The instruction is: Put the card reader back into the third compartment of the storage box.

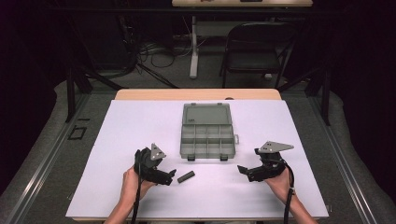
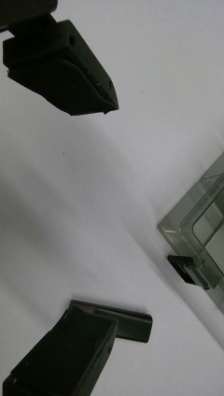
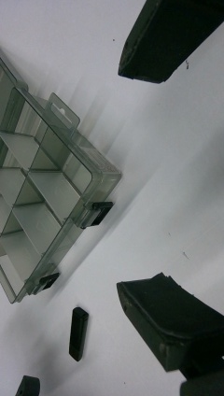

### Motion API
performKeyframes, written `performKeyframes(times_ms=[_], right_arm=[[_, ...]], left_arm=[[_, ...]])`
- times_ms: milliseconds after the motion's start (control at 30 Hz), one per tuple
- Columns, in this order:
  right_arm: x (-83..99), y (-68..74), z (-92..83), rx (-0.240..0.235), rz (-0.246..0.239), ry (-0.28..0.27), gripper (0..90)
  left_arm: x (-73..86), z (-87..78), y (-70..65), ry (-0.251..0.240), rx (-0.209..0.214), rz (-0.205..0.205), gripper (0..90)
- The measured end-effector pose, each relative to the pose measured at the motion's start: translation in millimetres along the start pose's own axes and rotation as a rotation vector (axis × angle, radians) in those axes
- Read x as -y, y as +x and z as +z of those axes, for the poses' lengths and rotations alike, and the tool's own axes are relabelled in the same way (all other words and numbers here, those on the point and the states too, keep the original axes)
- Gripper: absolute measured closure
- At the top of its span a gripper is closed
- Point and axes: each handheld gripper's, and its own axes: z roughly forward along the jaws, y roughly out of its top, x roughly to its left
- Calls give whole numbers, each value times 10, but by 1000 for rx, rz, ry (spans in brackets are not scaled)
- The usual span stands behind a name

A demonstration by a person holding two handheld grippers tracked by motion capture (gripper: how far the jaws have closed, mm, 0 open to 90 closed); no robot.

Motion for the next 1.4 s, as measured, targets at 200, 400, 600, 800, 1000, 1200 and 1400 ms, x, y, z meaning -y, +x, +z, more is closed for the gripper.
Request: performKeyframes(times_ms=[200, 400, 600, 800, 1000, 1200, 1400], right_arm=[[1, -17, -11, -3, 2, 4, 0], [-3, 4, -4, -10, 1, 16, 0], [-1, 6, -6, -10, -1, 13, 3], [0, 11, -16, -8, 3, 16, 3], [-1, -4, -15, -16, 0, 14, 4], [-3, -2, -13, -16, -3, 19, 4], [-7, 10, -20, -15, -11, 18, 5]], left_arm=[[-32, 4, -82, 28, 15, 20, 0], [-76, 14, -145, 64, 28, 31, 0], [-111, 23, -203, 94, 42, 57, 0], [-126, 36, -229, 109, 46, 64, 0], [-140, 79, -266, 128, 66, 77, 0], [-154, 124, -310, 151, 72, 92, 1], [-189, 150, -344, 181, 86, 108, 28]])
